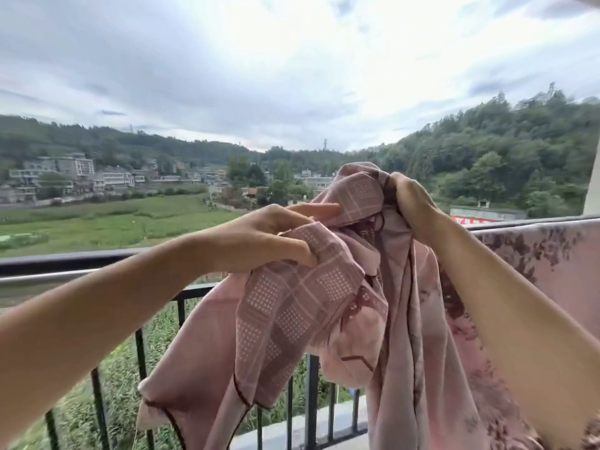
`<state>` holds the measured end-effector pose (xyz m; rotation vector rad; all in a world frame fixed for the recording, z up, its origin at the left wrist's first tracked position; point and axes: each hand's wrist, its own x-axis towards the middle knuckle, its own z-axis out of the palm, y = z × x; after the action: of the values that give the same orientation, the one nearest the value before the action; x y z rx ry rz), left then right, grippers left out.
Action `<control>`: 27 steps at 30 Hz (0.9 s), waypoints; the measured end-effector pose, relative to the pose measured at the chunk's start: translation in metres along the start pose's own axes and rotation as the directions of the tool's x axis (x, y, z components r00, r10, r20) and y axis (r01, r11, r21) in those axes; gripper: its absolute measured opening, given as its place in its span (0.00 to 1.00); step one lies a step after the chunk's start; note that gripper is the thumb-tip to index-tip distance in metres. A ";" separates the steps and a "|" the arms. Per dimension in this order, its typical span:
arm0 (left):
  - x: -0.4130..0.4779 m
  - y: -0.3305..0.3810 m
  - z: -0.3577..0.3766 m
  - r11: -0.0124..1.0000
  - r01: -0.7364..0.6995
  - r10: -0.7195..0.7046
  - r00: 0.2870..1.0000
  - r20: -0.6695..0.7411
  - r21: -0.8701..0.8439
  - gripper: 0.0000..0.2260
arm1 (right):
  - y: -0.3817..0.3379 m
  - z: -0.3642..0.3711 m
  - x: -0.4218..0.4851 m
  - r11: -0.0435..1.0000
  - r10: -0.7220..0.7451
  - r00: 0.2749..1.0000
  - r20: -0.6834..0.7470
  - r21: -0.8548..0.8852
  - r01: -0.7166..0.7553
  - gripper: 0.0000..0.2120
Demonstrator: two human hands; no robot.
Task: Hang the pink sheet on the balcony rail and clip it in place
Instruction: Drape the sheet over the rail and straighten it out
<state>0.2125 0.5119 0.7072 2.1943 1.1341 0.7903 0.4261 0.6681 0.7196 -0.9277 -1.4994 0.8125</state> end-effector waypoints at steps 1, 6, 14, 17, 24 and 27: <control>0.001 -0.001 0.014 0.999 0.045 -0.045 0.996 0.080 -0.002 0.14 | -0.001 -0.004 -0.003 1.000 0.002 1.000 0.030 0.015 -0.002 0.16; 0.018 -0.009 0.058 0.692 -0.078 0.142 0.989 -0.030 0.718 0.16 | -0.013 -0.029 -0.010 0.998 -0.007 0.991 0.130 -0.062 0.015 0.17; 0.004 -0.033 0.124 0.395 -0.322 0.179 0.945 0.272 0.860 0.12 | -0.022 -0.093 -0.009 1.000 0.011 0.992 -0.122 -0.015 -0.013 0.17; 0.006 -0.048 0.139 0.459 -0.140 -0.015 0.986 0.165 0.877 0.17 | -0.017 -0.106 -0.008 0.973 0.009 0.991 -0.133 0.230 0.022 0.19; 0.038 -0.052 0.112 0.537 0.277 -0.315 0.942 -0.116 0.796 0.22 | -0.019 -0.108 -0.019 0.853 0.109 0.884 -0.454 0.499 0.152 0.08; 0.039 -0.059 0.109 0.555 0.354 -0.437 0.894 -0.098 0.753 0.24 | -0.011 -0.114 -0.023 0.874 0.049 0.880 -0.473 0.446 0.191 0.15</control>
<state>0.2765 0.5536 0.6024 2.3729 2.0955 -0.0569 0.5393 0.6415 0.7334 -0.6216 -0.8374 0.7839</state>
